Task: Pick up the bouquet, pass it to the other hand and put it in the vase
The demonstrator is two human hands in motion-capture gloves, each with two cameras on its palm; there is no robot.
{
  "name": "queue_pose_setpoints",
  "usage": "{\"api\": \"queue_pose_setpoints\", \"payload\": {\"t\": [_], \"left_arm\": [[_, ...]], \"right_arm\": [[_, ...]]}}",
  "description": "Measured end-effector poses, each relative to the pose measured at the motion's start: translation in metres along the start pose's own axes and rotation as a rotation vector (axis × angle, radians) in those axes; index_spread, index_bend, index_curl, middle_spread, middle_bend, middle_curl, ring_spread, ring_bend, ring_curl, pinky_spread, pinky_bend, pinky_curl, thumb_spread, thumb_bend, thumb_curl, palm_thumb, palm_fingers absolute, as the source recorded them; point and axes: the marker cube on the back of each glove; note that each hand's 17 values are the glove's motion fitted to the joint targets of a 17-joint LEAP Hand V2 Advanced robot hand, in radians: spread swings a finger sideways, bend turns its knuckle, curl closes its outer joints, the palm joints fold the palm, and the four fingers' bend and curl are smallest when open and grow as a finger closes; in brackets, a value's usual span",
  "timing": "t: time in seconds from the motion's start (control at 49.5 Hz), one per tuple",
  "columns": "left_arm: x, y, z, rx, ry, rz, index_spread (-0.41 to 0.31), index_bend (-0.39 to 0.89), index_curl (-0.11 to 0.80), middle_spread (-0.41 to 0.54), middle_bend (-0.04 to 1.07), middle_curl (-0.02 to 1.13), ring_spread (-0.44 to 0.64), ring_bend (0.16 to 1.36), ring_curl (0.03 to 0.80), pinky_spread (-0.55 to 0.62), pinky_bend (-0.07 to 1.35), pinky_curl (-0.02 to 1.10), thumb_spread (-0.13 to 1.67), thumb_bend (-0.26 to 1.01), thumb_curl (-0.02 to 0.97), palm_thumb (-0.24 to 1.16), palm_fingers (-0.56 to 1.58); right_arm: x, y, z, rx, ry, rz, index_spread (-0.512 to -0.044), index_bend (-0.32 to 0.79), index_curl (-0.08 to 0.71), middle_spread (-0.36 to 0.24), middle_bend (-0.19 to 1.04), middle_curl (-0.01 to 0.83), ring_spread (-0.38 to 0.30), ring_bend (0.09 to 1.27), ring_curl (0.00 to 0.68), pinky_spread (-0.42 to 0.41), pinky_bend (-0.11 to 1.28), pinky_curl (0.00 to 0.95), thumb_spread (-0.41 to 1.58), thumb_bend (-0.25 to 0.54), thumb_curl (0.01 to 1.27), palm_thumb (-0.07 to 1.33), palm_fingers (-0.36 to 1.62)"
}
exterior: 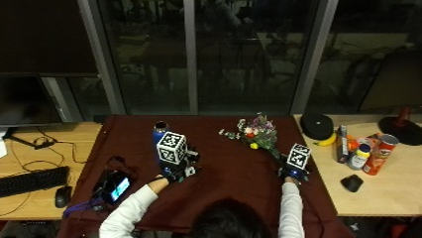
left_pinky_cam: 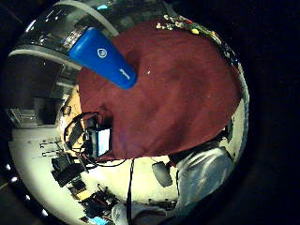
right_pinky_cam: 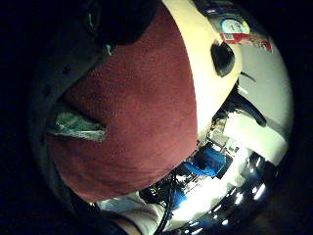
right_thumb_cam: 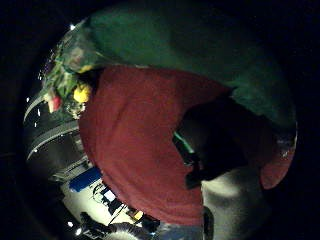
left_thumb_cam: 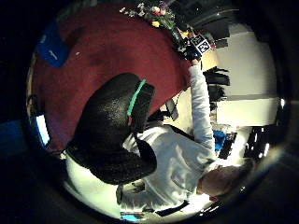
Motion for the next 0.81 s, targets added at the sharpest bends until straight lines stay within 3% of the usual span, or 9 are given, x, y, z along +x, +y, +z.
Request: {"api": "queue_pose_setpoints", "payload": {"t": [0.101,0.202,0.344,0.425,0.485,0.566,0.647,0.728,0.809], "left_arm": [[-0.003,0.001,0.001,-0.001,-0.004,-0.012,-0.047,0.15,0.315,0.173,0.18,0.32,0.35,0.49,0.276,0.35,0.31,0.34,1.09,-0.02,0.298,0.20,0.21],[-0.006,0.002,0.002,0.006,-0.009,-0.014,-0.047,0.16,0.319,0.173,0.18,0.32,0.35,0.49,0.276,0.35,0.30,0.34,1.09,-0.02,0.298,0.20,0.21],[-0.011,0.005,0.003,-0.006,-0.031,-0.039,-0.047,0.16,0.321,0.173,0.18,0.32,0.35,0.49,0.276,0.35,0.30,0.34,1.09,-0.02,0.297,0.20,0.21],[-0.013,0.005,0.005,-0.021,-0.016,-0.043,-0.047,0.16,0.321,0.173,0.18,0.32,0.35,0.49,0.277,0.35,0.31,0.35,1.09,-0.02,0.297,0.20,0.22],[-0.015,0.005,0.006,-0.020,-0.012,-0.048,-0.047,0.16,0.321,0.173,0.18,0.32,0.35,0.49,0.277,0.34,0.31,0.35,1.09,-0.02,0.297,0.20,0.22],[-0.016,0.007,0.006,-0.028,-0.006,-0.051,-0.047,0.16,0.322,0.173,0.18,0.32,0.35,0.49,0.278,0.34,0.31,0.35,1.09,-0.02,0.297,0.20,0.22],[-0.014,0.012,0.006,-0.050,0.024,-0.048,-0.047,0.16,0.323,0.168,0.18,0.32,0.35,0.49,0.276,0.34,0.31,0.35,1.09,-0.02,0.297,0.20,0.22],[-0.013,0.014,0.006,-0.061,0.037,-0.042,-0.047,0.15,0.321,0.165,0.18,0.32,0.35,0.49,0.275,0.33,0.31,0.35,1.09,-0.02,0.297,0.20,0.24],[-0.015,0.014,0.005,-0.054,0.036,-0.047,-0.047,0.15,0.317,0.157,0.18,0.33,0.34,0.49,0.277,0.32,0.32,0.35,1.09,-0.02,0.295,0.20,0.25]], "right_arm": [[0.004,0.013,0.005,-0.137,0.034,0.127,-0.281,0.22,0.141,0.025,0.26,0.387,-0.041,0.67,0.352,0.163,0.72,0.339,1.04,0.009,0.35,0.58,0.57],[0.002,0.005,0.000,-0.006,0.063,0.149,-0.269,0.37,0.227,-0.019,0.24,0.385,-0.080,0.58,0.327,0.119,0.59,0.307,1.07,0.068,0.36,0.73,0.76],[-0.004,0.022,-0.004,-0.094,0.116,0.128,-0.241,0.37,0.300,-0.049,0.18,0.382,-0.105,0.52,0.331,0.057,0.52,0.303,1.13,0.094,0.36,0.83,0.87],[-0.004,0.015,-0.011,-0.030,0.090,0.126,-0.233,0.24,0.294,-0.079,0.26,0.407,-0.144,0.55,0.340,-0.010,0.48,0.293,1.17,0.096,0.36,0.85,1.06],[-0.001,0.012,-0.014,0.026,0.067,0.144,-0.231,0.14,0.291,-0.134,0.36,0.443,-0.173,0.60,0.370,-0.066,0.44,0.300,1.19,0.094,0.35,0.87,1.19],[0.008,0.022,-0.005,-0.032,0.092,0.198,-0.230,0.06,0.268,-0.160,0.43,0.478,-0.196,0.69,0.412,-0.184,0.51,0.334,1.21,0.086,0.34,0.87,1.30],[0.006,0.044,0.003,-0.046,0.105,0.179,-0.232,0.11,0.270,-0.176,0.53,0.520,-0.206,0.77,0.449,-0.226,0.57,0.367,1.21,0.082,0.34,0.90,1.37],[-0.013,0.055,0.008,-0.042,-0.021,0.075,-0.227,0.27,0.334,-0.182,0.65,0.568,-0.202,0.84,0.482,-0.244,0.56,0.385,1.11,0.007,0.33,0.84,1.55],[-0.021,0.059,0.009,-0.065,-0.111,0.056,-0.223,0.39,0.385,-0.183,0.71,0.589,-0.199,0.87,0.504,-0.258,0.57,0.404,1.03,-0.005,0.34,0.87,1.55]]}}
